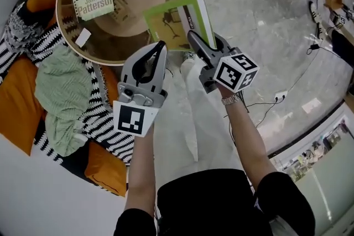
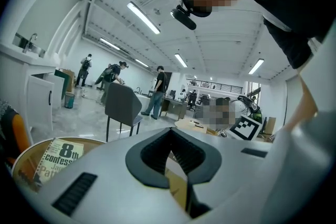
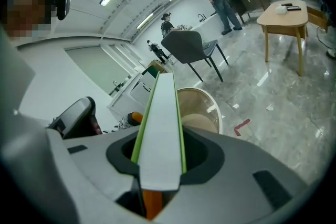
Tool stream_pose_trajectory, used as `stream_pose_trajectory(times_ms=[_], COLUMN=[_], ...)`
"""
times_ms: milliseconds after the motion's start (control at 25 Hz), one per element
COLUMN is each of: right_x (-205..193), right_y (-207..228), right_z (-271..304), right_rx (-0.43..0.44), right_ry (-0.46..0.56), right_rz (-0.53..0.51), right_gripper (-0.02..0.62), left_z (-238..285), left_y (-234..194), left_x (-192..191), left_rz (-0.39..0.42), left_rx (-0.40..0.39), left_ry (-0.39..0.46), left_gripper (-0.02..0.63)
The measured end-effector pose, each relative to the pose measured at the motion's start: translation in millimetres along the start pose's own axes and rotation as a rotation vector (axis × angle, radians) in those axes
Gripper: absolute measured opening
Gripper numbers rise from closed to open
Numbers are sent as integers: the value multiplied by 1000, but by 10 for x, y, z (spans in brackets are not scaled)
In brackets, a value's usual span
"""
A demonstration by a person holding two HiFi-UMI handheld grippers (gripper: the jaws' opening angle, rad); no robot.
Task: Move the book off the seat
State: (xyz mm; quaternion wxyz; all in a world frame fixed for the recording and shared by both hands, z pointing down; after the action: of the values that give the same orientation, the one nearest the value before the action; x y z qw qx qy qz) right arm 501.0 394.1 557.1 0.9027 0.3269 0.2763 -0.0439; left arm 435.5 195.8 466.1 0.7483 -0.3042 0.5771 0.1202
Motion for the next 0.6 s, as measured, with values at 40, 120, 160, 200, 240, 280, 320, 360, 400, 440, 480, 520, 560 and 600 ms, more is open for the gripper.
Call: stream_pose_trajectory(times_ms=[40, 120, 160, 200, 240, 280, 320, 360, 400, 440, 480, 520, 560, 600], right_x=[-31, -91, -120, -149, -179, -209, -241, -273, -302, -328, -350, -373, -395, -417], right_y=[34, 97, 121, 139, 152, 160, 165, 166, 164, 160, 155, 150, 145, 138], right_z=[38, 112, 147, 183, 223, 269, 319, 368, 414, 456, 497, 539, 584, 629], right_rx=[-1, 3, 8, 15, 23, 30, 38, 47, 54, 60, 64, 68, 73, 79], right_ry=[2, 2, 2, 4, 7, 9, 10, 9, 6, 4, 3, 3, 3, 3], right_rz=[3, 11, 13, 12, 10, 7, 4, 3, 3, 5, 8, 10, 13, 14], right_gripper=[150, 150, 150, 150, 150, 150, 150, 150, 150, 150, 150, 150, 150, 150], left_z=[-1, 1, 4, 6, 7, 7, 5, 1, -3, -5, -7, -9, -12, -16], left_y=[-22, -64, -84, -105, -130, -159, -187, -213, -235, -258, -282, -311, -342, -374], left_x=[-67, -192, -253, -315, -375, -433, -484, -527, -562, -592, -623, -657, -695, -731], left_rz=[-2, -5, -5, -4, -4, -3, -3, -3, -2, 2, 8, 15, 20, 22], left_rx=[4, 10, 11, 11, 10, 10, 10, 12, 12, 11, 7, 4, 3, 5], left_ry=[-4, -8, -10, -13, -17, -23, -28, -31, -33, -34, -35, -38, -42, -45], left_gripper=[9, 9, 9, 9, 9, 9, 9, 9, 9, 8, 9, 9, 9, 9])
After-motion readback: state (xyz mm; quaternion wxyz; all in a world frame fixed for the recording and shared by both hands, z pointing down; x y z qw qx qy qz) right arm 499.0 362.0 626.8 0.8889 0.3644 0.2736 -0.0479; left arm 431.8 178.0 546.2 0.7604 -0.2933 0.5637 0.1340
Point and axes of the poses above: the fingertips, and each gripper's own axes: z forward along the fingers, y to its right, x out of its top, the point moved 9 cm from there along -z, backward along the fingers, and after that the axes turned 10 degrees about -x, right-handed, at the moved point
